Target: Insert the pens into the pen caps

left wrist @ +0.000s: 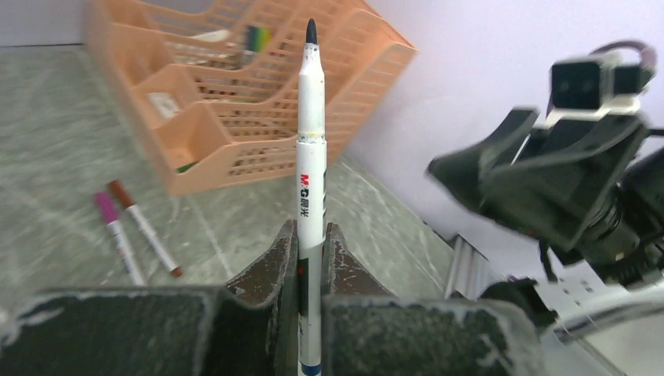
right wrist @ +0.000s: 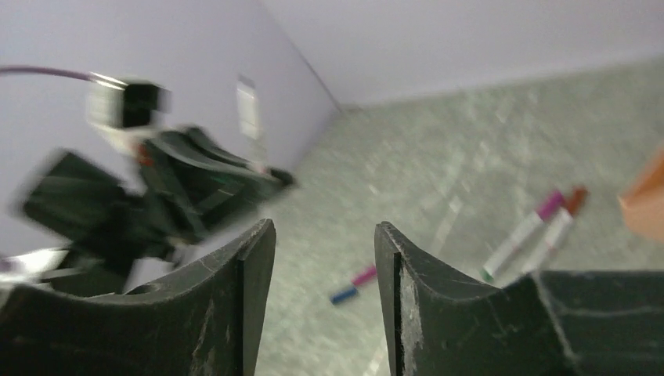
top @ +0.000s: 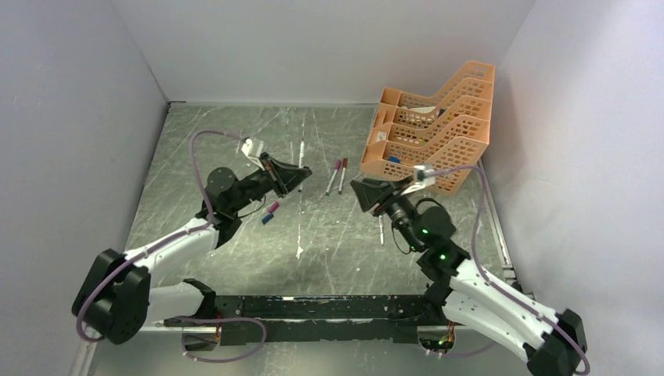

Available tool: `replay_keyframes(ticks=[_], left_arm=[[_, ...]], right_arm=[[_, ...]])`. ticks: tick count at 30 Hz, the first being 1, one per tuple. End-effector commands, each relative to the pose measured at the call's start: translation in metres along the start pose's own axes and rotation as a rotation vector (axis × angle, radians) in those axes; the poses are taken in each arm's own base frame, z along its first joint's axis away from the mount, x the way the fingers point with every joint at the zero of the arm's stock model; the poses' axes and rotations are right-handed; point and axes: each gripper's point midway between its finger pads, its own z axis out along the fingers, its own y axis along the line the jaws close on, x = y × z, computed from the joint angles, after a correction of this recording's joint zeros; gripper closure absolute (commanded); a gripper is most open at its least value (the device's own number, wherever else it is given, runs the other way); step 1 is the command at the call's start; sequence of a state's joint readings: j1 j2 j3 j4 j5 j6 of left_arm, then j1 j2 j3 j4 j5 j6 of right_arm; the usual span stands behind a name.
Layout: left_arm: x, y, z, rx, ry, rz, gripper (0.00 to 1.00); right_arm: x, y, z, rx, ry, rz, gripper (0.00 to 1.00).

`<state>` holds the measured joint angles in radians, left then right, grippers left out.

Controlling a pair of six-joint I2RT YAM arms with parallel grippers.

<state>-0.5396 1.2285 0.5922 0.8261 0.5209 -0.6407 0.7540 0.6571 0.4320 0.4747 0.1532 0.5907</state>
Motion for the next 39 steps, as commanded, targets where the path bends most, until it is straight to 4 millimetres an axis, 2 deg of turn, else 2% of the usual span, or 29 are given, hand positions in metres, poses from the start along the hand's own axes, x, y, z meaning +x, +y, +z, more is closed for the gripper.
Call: replay_keyframes(ticks=[1,2,5,7,10,13,17,21,26,31,36,39], left_arm=[[-0.023,0.040,-0.029,-0.258,-0.159,-0.028,0.93],[-0.028,0.042,-0.039,-0.267,-0.199,-0.054,0.93],[-0.040,0.051,-0.064,-0.310,-0.290,-0.106,0.93],[-0.040,0.062,-0.076,-0.374,-0.291,-0.125,0.93],[-0.044,0.077,-0.094,-0.469,-0.329,-0.159,0.93],[-0.050,0.093,-0.118,-0.594,-0.390,-0.208,0.93],[-0.056,0.109,-0.146,-0.753,-0.425,-0.232,0.93],[-0.056,0.120,-0.167,-0.878,-0.446,-0.259,0.93],[-0.054,0.127,-0.182,-0.960,-0.450,-0.262,0.93],[-0.053,0.127,-0.182,-0.961,-0.444,-0.259,0.93],[-0.051,0.129,-0.182,-0.969,-0.432,-0.263,0.93],[-0.049,0.130,-0.181,-0.969,-0.427,-0.268,0.93]], right_arm=[[0.086,-0.061,-0.005,0.273,0.277,-0.035,0.52],[0.099,-0.060,-0.001,0.276,0.316,-0.048,0.53],[0.141,-0.052,0.013,0.289,0.434,-0.126,0.65],[0.165,-0.047,0.027,0.303,0.513,-0.185,0.66],[0.201,-0.039,0.057,0.325,0.613,-0.277,0.60],[0.245,-0.036,0.076,0.367,0.691,-0.395,0.47],[0.289,-0.025,0.098,0.377,0.754,-0.402,0.44],[0.325,-0.027,0.111,0.407,0.795,-0.416,0.43],[0.348,-0.033,0.119,0.453,0.809,-0.426,0.44],[0.363,-0.050,0.114,0.510,0.822,-0.445,0.44],[0.373,-0.057,0.115,0.532,0.826,-0.448,0.46],[0.375,-0.063,0.114,0.547,0.830,-0.445,0.52]])
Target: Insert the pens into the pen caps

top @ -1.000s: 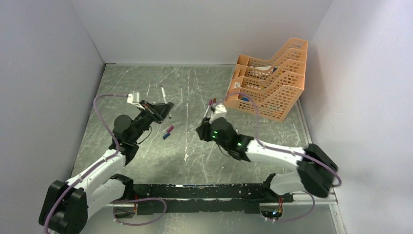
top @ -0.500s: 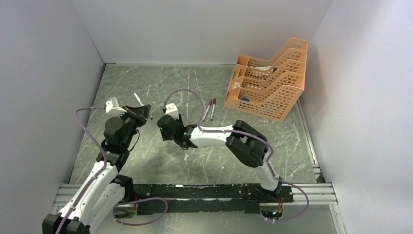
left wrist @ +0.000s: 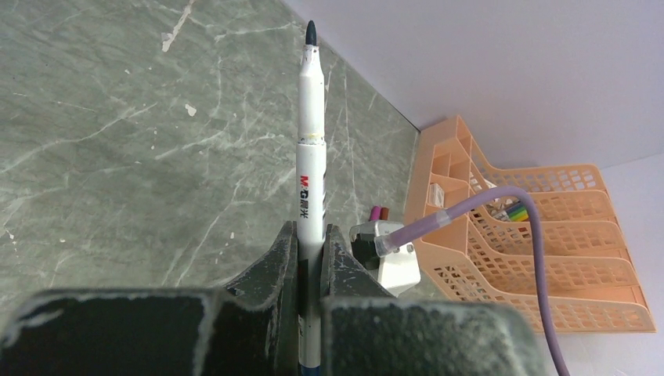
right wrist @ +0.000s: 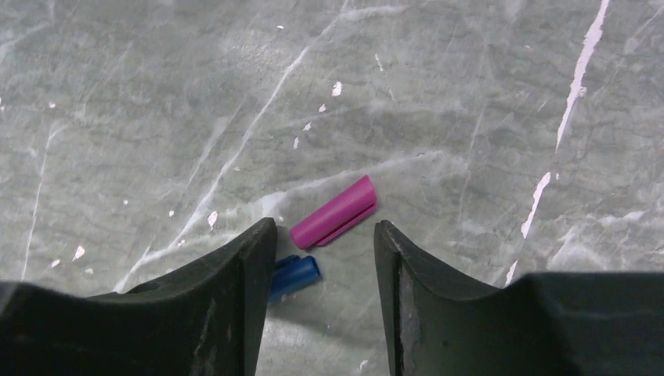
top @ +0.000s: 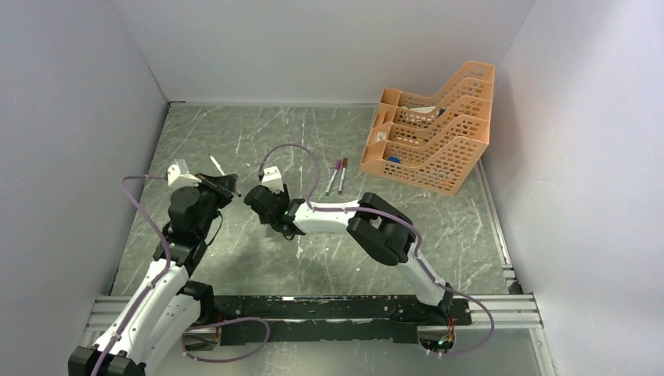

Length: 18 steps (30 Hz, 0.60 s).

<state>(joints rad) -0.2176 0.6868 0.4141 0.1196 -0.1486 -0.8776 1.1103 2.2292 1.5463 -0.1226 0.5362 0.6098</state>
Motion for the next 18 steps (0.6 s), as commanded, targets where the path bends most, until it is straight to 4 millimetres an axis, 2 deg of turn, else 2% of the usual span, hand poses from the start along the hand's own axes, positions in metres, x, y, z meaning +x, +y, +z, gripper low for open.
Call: replay_keyframes(ticks=[1,11,16,18], left_arm=[[-0.012,-0.008,0.001,0.006,-0.023,-0.007,0.93],[-0.005,-0.010,0.004,0.024,0.006,-0.006,0.93],[-0.003,-0.010,0.006,0.029,0.016,-0.006,0.93],[-0.001,-0.010,0.007,0.032,0.020,-0.006,0.93]], right_arm=[[0.017,-0.012,0.013,0.057,0.036,0.003,0.55],[0.006,-0.036,0.024,0.082,0.030,0.040,0.76],[0.007,-0.043,0.018,0.088,0.034,0.032,0.86],[0.009,-0.046,0.013,0.086,0.034,0.025,0.87]])
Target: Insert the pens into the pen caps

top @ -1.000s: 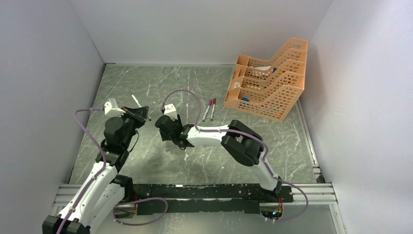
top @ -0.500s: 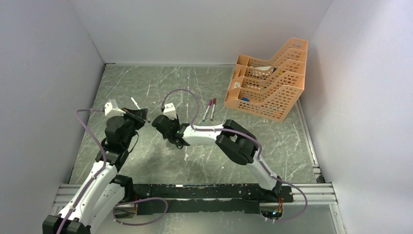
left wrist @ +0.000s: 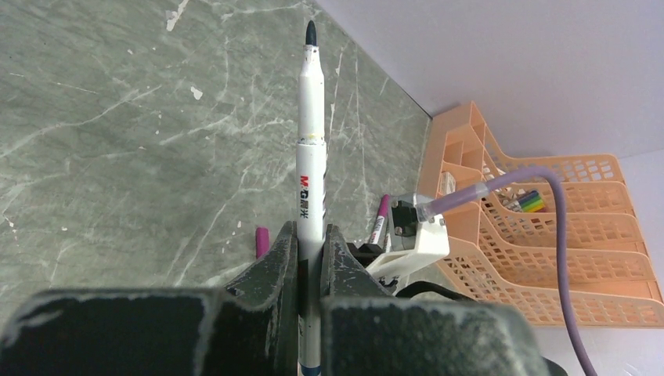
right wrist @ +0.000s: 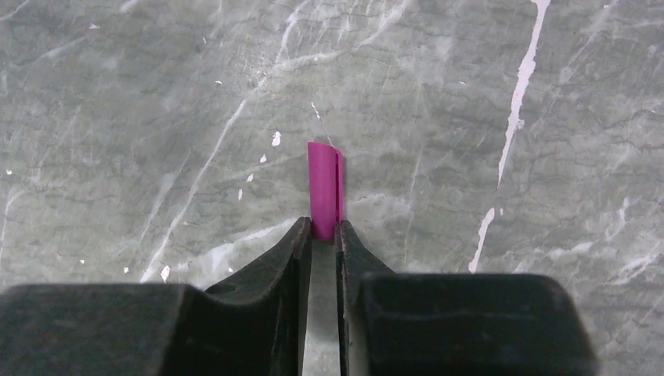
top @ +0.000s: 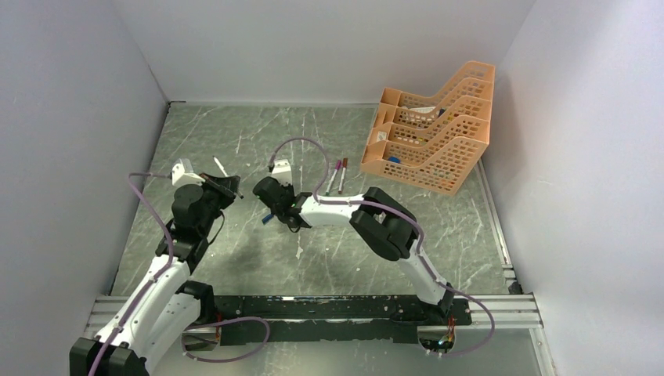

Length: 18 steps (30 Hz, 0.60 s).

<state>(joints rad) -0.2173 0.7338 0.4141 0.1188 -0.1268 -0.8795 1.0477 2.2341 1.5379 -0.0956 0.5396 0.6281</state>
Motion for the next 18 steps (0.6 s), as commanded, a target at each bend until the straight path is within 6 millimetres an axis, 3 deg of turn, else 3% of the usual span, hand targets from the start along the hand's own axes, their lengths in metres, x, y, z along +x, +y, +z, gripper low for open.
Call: replay_keyframes(ticks=[1,5,7,12,18], left_arm=[[-0.013,-0.017,0.001,0.054,-0.026,-0.011,0.93],[-0.011,-0.016,0.001,0.055,-0.018,-0.011,0.93],[-0.011,-0.017,0.001,0.059,-0.017,-0.012,0.93],[-0.011,-0.019,0.000,0.065,-0.014,-0.010,0.93],[-0.008,-0.018,0.000,0.070,-0.004,-0.008,0.93]], right_arm=[[0.021,-0.021,-0.005,0.036,0.051,-0.045,0.84],[0.019,-0.024,-0.009,0.033,0.045,-0.041,0.56],[0.017,-0.022,-0.006,0.026,0.042,-0.042,0.50],[0.020,-0.022,0.010,0.025,0.066,-0.045,0.48],[0.015,-0.033,0.022,0.022,0.055,-0.042,0.58]])
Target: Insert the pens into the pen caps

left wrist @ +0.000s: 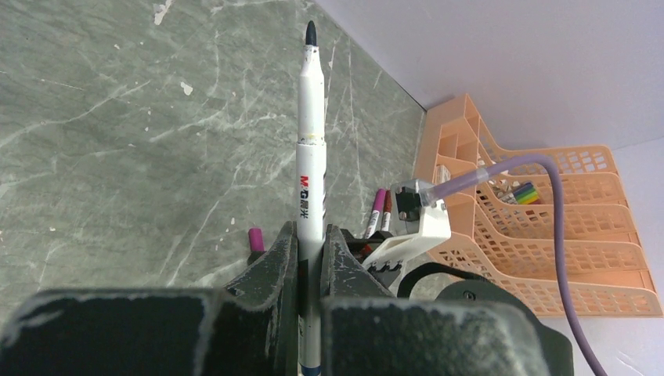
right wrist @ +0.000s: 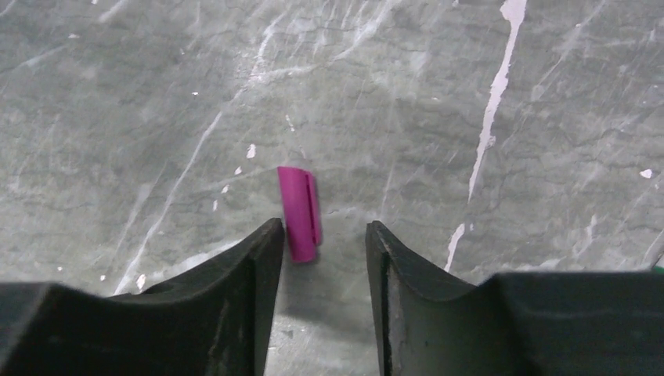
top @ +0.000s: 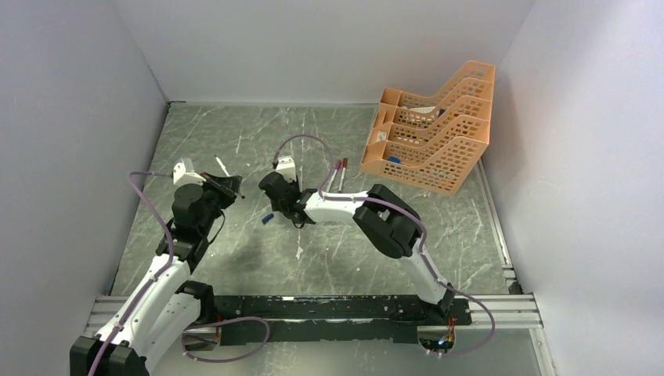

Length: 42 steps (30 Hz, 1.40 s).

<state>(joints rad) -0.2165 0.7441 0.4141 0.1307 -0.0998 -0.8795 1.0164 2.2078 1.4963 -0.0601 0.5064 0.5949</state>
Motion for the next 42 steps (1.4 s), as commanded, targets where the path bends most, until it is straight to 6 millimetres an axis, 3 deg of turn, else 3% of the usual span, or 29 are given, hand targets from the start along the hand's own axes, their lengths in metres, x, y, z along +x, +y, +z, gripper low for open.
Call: replay_keyframes(ticks=[1,11,16,20,27,31,33,38,40,42], left_arm=[[-0.010,-0.014,-0.001,0.053,-0.019,-0.009,0.93],[-0.007,-0.014,0.001,0.058,-0.006,-0.004,0.93],[-0.005,-0.014,0.001,0.060,0.004,0.000,0.93],[-0.004,-0.013,0.002,0.059,0.007,0.000,0.93],[-0.003,-0.013,0.003,0.061,0.013,0.001,0.93],[-0.003,-0.013,0.003,0.061,0.013,0.003,0.93],[-0.002,-0.014,0.003,0.065,0.012,-0.001,0.93],[0.001,-0.016,0.005,0.080,0.028,-0.003,0.93],[0.001,-0.019,0.005,0.097,0.032,0.004,0.93],[0.003,-0.028,0.004,0.148,0.044,0.014,0.93]], right_arm=[[0.020,-0.021,0.022,0.029,0.060,-0.043,0.60],[0.026,-0.015,0.029,-0.030,0.082,-0.124,0.74],[0.026,-0.012,0.034,-0.050,0.083,-0.226,0.55],[0.023,-0.011,0.036,-0.076,0.074,-0.282,0.53],[0.030,-0.003,0.038,-0.155,0.074,-0.352,0.66],[0.034,-0.005,0.036,-0.154,0.099,-0.361,0.95],[0.033,-0.005,0.032,-0.162,0.093,-0.349,1.00],[0.002,-0.002,0.008,-0.199,0.008,-0.258,1.00],[-0.014,-0.004,-0.009,-0.223,-0.039,-0.207,1.00],[-0.043,-0.005,-0.036,-0.274,-0.120,-0.120,1.00]])
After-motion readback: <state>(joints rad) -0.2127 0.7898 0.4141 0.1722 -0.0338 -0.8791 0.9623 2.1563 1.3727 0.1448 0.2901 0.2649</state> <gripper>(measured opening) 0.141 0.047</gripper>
